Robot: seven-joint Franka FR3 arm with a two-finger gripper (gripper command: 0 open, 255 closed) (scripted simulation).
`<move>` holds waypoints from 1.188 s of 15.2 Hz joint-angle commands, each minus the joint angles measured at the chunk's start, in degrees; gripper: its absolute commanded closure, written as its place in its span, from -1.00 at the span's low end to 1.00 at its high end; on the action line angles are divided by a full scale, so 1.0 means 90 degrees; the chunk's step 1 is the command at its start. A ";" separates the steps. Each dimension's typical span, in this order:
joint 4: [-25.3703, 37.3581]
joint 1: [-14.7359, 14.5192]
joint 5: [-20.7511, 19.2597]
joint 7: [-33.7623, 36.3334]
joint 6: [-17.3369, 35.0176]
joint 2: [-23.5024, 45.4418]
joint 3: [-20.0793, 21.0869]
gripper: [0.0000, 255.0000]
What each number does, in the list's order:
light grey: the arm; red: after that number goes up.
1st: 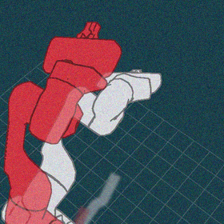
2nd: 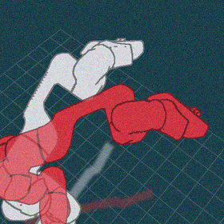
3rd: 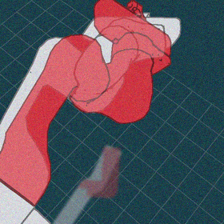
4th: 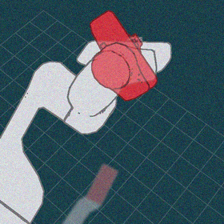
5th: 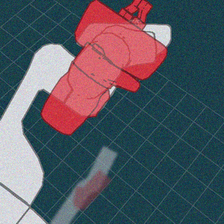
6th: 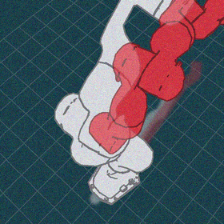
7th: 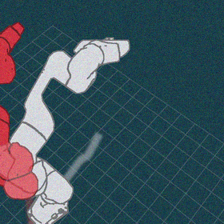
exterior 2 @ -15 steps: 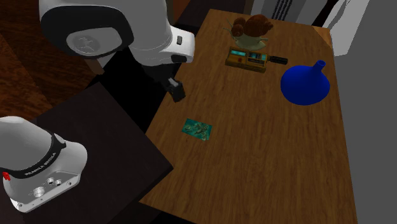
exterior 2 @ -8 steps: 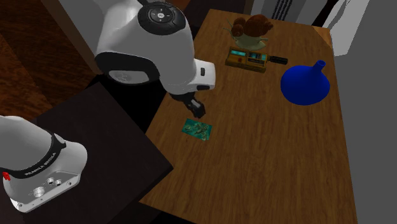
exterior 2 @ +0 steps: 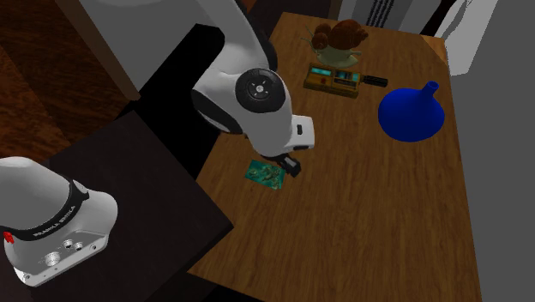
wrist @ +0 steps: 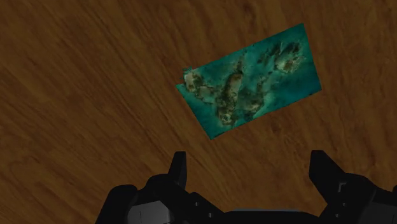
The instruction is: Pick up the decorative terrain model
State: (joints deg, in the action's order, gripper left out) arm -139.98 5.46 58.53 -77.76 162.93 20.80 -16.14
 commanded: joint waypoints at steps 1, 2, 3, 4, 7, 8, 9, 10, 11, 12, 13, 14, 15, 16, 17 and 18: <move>0.0320 0.0247 0.0416 -0.0445 0.0030 0.0381 0.0222 -1.00; 0.0372 0.0308 0.0551 -0.0571 0.0066 0.0478 0.0297 -1.00; 0.0425 0.0370 0.0682 -0.0694 0.0102 0.0574 0.0375 -1.00; 0.0479 0.0429 0.0812 -0.0819 0.0137 0.0671 0.0448 -1.00; 0.0651 0.0604 0.1191 -0.1186 0.0241 0.0963 0.0660 -1.00; 0.0686 0.0636 0.1262 -0.1257 0.0260 0.1019 0.0699 -1.00; 0.0685 0.0636 0.1262 -0.1257 0.0260 0.1019 0.0699 -1.00; 0.0691 0.0628 0.1225 -0.1226 0.0245 0.1012 0.0678 1.00; 0.0695 0.0624 0.1214 -0.1215 0.0241 0.1012 0.0673 1.00; 0.0696 0.0621 0.1209 -0.1207 0.0240 0.1011 0.0671 1.00; 0.0695 0.0620 0.1208 -0.1206 0.0240 0.1010 0.0671 1.00; 0.0695 0.0620 0.1208 -0.1206 0.0240 0.1011 0.0671 1.00; 0.0695 0.0620 0.1209 -0.1207 0.0240 0.1010 0.0671 1.00; 0.0694 0.0620 0.1208 -0.1206 0.0240 0.1009 0.0671 1.00; 0.0694 0.0620 0.1208 -0.1206 0.0240 0.1009 0.0671 1.00; 0.0694 0.0620 0.1208 -0.1206 0.0240 0.1010 0.0671 1.00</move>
State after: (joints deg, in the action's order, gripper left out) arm -133.73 11.03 69.40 -88.62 165.09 29.87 -10.09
